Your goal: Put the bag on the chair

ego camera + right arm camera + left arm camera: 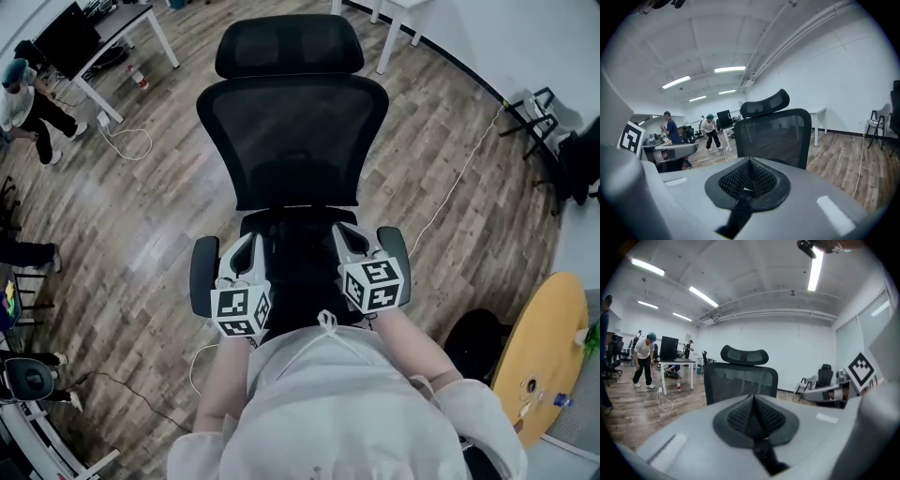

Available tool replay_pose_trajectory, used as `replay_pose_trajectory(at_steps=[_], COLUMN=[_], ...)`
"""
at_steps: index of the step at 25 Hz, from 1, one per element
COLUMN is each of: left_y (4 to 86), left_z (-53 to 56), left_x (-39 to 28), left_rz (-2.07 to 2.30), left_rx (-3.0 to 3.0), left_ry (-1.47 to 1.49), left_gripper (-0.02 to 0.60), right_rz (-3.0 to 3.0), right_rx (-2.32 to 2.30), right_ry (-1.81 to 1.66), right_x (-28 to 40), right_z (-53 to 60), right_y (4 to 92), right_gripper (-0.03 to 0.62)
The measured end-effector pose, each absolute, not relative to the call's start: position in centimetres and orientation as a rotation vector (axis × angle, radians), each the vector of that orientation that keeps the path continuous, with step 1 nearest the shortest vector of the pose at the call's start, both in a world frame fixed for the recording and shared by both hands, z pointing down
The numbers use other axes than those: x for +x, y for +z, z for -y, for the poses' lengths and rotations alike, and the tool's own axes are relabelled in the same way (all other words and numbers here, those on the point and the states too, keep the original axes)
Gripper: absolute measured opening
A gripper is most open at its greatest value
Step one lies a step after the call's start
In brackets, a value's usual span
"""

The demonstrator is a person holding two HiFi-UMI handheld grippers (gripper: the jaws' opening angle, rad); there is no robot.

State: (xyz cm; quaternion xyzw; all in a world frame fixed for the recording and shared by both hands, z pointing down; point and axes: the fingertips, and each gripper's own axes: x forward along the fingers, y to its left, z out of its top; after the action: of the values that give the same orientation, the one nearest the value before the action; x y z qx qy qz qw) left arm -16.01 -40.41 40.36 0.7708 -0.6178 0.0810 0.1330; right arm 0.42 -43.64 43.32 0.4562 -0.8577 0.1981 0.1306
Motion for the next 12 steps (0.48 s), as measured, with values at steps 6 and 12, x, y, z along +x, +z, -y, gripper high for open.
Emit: replay_pose_trajectory(at_steps=[6,12], left_y=[33.2,30.7], left_z=[41.1,40.9], left_x=[-14.7,-13.5], left_rz=[1.806,1.826], left_rx=[2.353,2.396], left_ry=[0.099,0.068], left_gripper=[0.006,0.006], right_rz=[2.605,2.619], right_rx=[1.346,1.354], right_ry=[0.500,0.489], right_x=[0.9,2.0], right_z=[44.1,44.1], right_y=[37.4,35.9], right_gripper=[-0.003,-0.003])
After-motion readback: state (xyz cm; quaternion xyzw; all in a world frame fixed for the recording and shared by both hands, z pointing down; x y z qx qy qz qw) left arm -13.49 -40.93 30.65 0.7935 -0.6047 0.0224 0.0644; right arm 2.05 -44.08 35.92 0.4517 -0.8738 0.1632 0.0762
